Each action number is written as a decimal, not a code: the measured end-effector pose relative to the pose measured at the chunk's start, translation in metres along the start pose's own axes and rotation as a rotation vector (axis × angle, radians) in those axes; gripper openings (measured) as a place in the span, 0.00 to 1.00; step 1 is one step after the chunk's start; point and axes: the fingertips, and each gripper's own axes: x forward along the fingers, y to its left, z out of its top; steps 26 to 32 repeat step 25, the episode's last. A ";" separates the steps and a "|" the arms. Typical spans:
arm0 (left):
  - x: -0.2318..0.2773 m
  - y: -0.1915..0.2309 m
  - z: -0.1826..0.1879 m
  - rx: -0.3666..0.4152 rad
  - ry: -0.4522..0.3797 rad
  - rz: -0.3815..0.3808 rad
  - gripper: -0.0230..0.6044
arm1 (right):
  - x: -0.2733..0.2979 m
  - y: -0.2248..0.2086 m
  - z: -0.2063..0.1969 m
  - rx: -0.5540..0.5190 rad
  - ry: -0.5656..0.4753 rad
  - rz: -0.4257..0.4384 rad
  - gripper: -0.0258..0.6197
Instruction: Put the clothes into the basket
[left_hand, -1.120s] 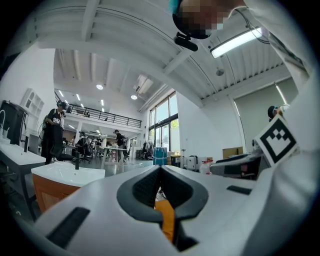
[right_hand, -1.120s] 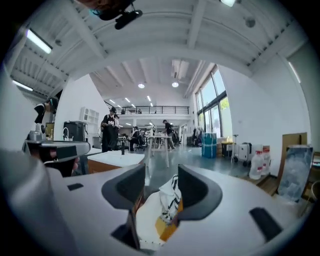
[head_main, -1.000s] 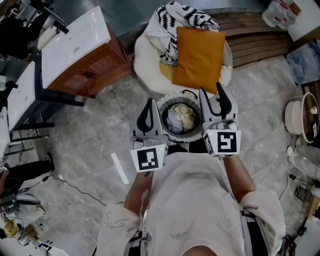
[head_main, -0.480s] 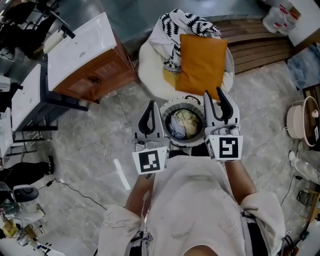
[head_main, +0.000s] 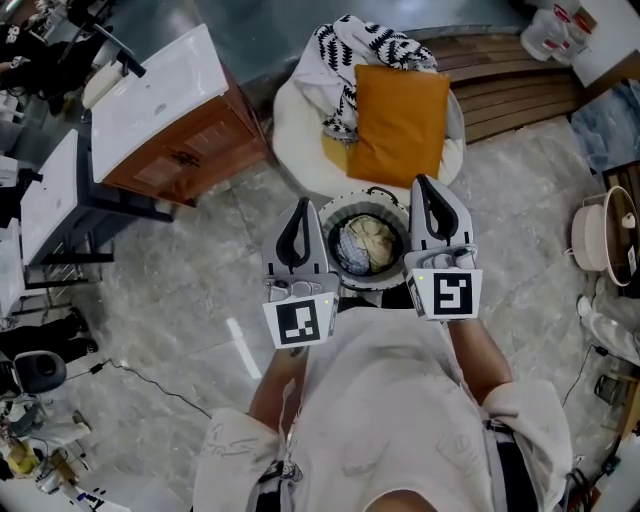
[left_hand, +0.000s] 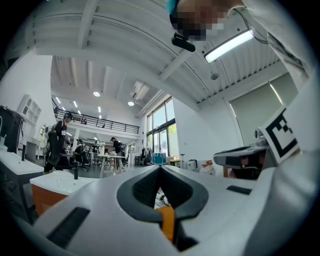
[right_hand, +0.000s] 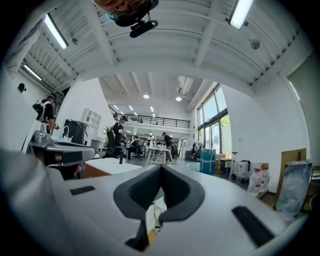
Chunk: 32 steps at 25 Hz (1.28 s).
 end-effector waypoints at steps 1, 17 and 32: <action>0.000 0.000 0.000 0.000 0.000 0.000 0.04 | 0.000 0.000 0.000 0.000 0.001 0.004 0.02; 0.000 0.005 0.001 -0.001 -0.003 0.015 0.04 | 0.003 -0.003 -0.004 -0.025 0.013 0.000 0.02; 0.004 0.007 -0.004 -0.002 0.008 0.013 0.04 | 0.009 -0.006 -0.009 -0.021 0.025 -0.007 0.02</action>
